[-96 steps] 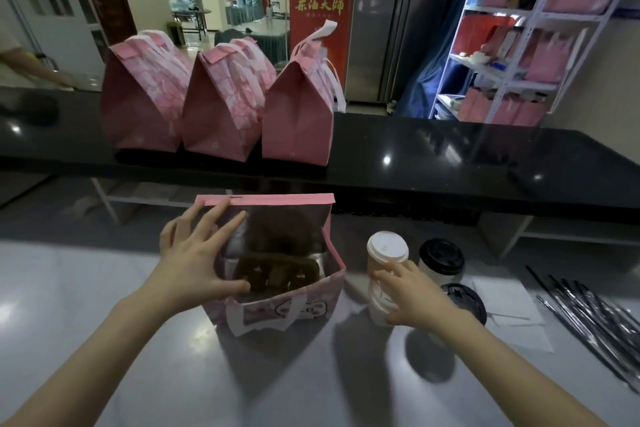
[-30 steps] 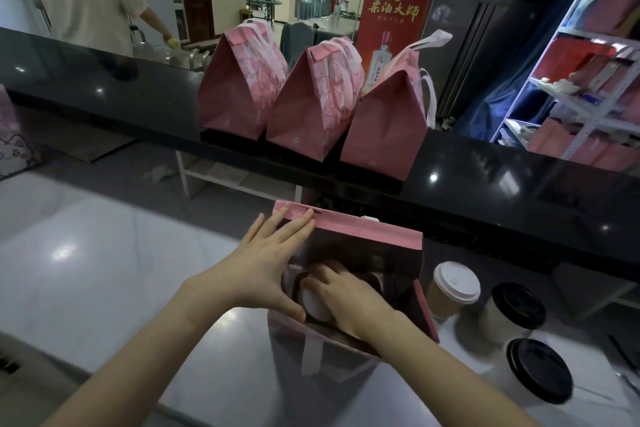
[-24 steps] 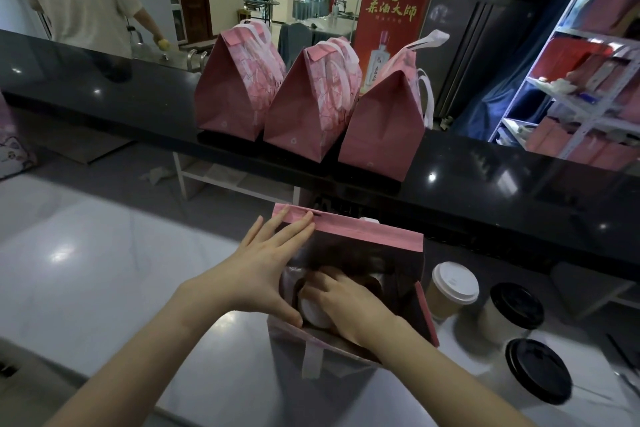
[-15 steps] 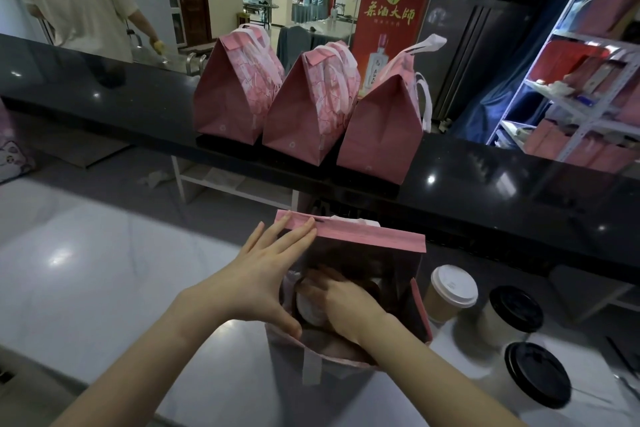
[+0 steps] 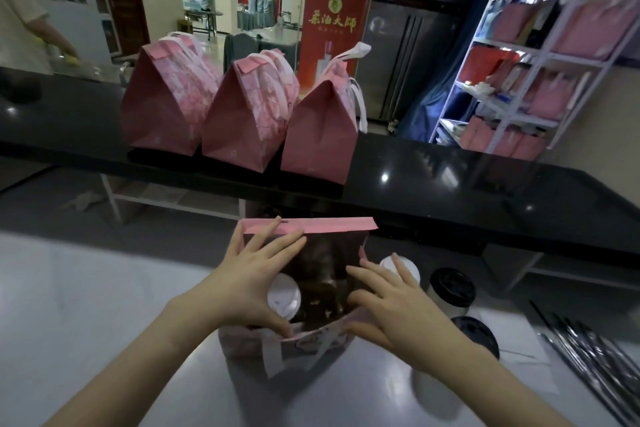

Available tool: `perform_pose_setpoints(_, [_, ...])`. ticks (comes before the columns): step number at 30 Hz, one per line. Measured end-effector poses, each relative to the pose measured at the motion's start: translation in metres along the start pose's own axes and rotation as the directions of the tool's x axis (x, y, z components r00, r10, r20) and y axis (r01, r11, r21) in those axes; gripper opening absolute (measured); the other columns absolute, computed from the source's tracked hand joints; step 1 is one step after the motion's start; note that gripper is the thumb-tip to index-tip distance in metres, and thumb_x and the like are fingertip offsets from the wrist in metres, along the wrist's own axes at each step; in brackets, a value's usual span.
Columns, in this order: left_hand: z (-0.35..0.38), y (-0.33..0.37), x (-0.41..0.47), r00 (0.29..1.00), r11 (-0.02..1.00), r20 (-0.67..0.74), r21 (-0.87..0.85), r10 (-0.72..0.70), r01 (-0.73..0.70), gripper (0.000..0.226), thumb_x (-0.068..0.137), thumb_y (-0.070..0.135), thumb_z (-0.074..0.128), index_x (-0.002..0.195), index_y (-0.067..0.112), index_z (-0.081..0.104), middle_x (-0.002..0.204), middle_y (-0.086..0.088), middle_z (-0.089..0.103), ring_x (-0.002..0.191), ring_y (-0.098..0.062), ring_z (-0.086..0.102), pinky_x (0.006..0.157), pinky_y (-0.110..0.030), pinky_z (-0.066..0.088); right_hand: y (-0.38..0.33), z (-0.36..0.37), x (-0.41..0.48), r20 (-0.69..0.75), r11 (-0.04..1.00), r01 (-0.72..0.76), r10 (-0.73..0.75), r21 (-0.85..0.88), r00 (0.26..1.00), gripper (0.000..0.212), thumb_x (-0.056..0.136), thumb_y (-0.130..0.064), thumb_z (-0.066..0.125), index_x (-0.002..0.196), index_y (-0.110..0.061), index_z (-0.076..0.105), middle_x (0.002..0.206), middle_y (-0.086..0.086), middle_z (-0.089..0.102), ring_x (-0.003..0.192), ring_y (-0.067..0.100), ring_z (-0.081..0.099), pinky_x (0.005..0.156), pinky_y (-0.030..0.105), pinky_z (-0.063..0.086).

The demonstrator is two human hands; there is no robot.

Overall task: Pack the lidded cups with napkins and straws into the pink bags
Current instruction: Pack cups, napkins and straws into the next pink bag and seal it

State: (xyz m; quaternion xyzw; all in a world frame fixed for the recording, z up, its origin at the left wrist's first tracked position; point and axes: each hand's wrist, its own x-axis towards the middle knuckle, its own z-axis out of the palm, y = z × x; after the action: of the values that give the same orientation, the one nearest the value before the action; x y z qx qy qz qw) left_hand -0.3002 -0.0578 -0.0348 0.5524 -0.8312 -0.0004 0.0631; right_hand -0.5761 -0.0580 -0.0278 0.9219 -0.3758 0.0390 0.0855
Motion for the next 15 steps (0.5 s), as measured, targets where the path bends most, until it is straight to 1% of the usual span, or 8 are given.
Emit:
perform_pose_setpoints(2, [0.004, 0.005, 0.005, 1.0, 1.0, -0.006, 0.0, -0.021, 0.021, 0.13, 0.05, 0.094, 0.044, 0.149, 0.039, -0.019, 0.157, 0.021, -0.019, 0.136, -0.006, -0.04, 0.111, -0.058, -0.022, 0.014, 0.005, -0.012, -0.071, 0.99, -0.022, 0.012, -0.142, 0.997, 0.019, 0.081, -0.043, 0.07, 0.095, -0.03, 0.068, 0.131, -0.005, 0.06, 0.129, 0.019, 0.051, 0.111, 0.054, 0.023])
perform_pose_setpoints(3, [0.007, 0.007, 0.006, 0.999, 0.999, -0.012, -0.008, -0.035, 0.035, 0.129, 0.05, 0.095, 0.043, 0.147, 0.04, -0.021, 0.157, 0.021, -0.019, 0.136, -0.006, -0.039, 0.11, -0.057, -0.025, 0.02, 0.008, -0.014, -0.099, 0.989, -0.047, 0.033, -0.142, 0.995, 0.021, 0.075, -0.032, 0.079, 0.093, -0.029, 0.069, 0.128, -0.005, 0.062, 0.125, 0.018, 0.055, 0.11, 0.053, 0.025])
perform_pose_setpoints(6, [0.013, 0.011, 0.008, 0.997, 0.997, -0.026, -0.025, -0.069, 0.068, 0.126, 0.049, 0.099, 0.037, 0.141, 0.043, -0.027, 0.156, 0.02, -0.022, 0.136, -0.005, -0.039, 0.108, -0.055, -0.03, 0.034, 0.019, -0.017, -0.25, 0.994, -0.096, 0.108, 0.061, 0.962, 0.021, 0.083, -0.022, 0.073, 0.103, -0.022, 0.068, 0.14, 0.002, 0.053, 0.123, 0.018, 0.054, 0.111, 0.04, 0.029])
perform_pose_setpoints(8, [0.017, 0.013, 0.008, 0.996, 0.996, -0.034, -0.029, -0.087, 0.086, 0.125, 0.047, 0.101, 0.032, 0.139, 0.044, -0.029, 0.155, 0.02, -0.025, 0.136, -0.006, -0.04, 0.105, -0.052, -0.034, 0.046, 0.024, -0.014, -0.345, 0.955, -0.173, 0.251, 0.242, 0.904, 0.027, 0.091, -0.023, 0.063, 0.118, -0.022, 0.064, 0.144, 0.0, 0.047, 0.121, 0.014, 0.05, 0.106, 0.032, 0.036])
perform_pose_setpoints(9, [0.019, 0.014, 0.007, 0.995, 0.995, -0.041, -0.025, -0.094, 0.093, 0.124, 0.047, 0.102, 0.031, 0.138, 0.044, -0.031, 0.154, 0.02, -0.026, 0.135, -0.006, -0.041, 0.103, -0.05, -0.036, 0.053, 0.026, -0.011, -0.329, 0.925, -0.231, 0.328, 0.3, 0.886, 0.031, 0.093, -0.024, 0.06, 0.125, -0.023, 0.06, 0.147, -0.003, 0.044, 0.123, 0.013, 0.047, 0.104, 0.03, 0.038])
perform_pose_setpoints(10, [0.02, 0.015, 0.006, 0.994, 0.995, -0.049, -0.02, -0.097, 0.096, 0.124, 0.047, 0.102, 0.03, 0.138, 0.044, -0.031, 0.154, 0.02, -0.027, 0.135, -0.006, -0.041, 0.102, -0.049, -0.038, 0.062, 0.03, -0.007, -0.264, 0.9, -0.298, 0.386, 0.319, 0.884, 0.036, 0.095, -0.027, 0.057, 0.131, -0.025, 0.055, 0.15, -0.005, 0.039, 0.126, 0.014, 0.045, 0.103, 0.03, 0.039])
perform_pose_setpoints(12, [0.022, 0.016, 0.006, 0.993, 0.995, -0.063, -0.018, -0.1, 0.099, 0.124, 0.048, 0.102, 0.03, 0.139, 0.043, -0.03, 0.154, 0.02, -0.025, 0.136, -0.006, -0.039, 0.102, -0.048, -0.038, 0.083, 0.042, 0.004, -0.055, 0.876, -0.43, 0.451, 0.218, 0.891, 0.048, 0.094, -0.035, 0.054, 0.14, -0.029, 0.044, 0.156, -0.002, 0.027, 0.135, 0.02, 0.038, 0.108, 0.033, 0.033])
perform_pose_setpoints(15, [0.023, 0.014, 0.006, 0.992, 0.994, -0.065, -0.021, -0.109, 0.108, 0.124, 0.049, 0.102, 0.03, 0.142, 0.042, -0.027, 0.155, 0.02, -0.021, 0.138, -0.006, -0.036, 0.103, -0.048, -0.037, 0.105, 0.065, 0.024, 0.251, 0.864, -0.502, 0.478, 0.041, 0.842, 0.068, 0.09, -0.047, 0.056, 0.149, -0.036, 0.024, 0.16, 0.006, 0.013, 0.144, 0.029, 0.02, 0.117, 0.042, 0.022])
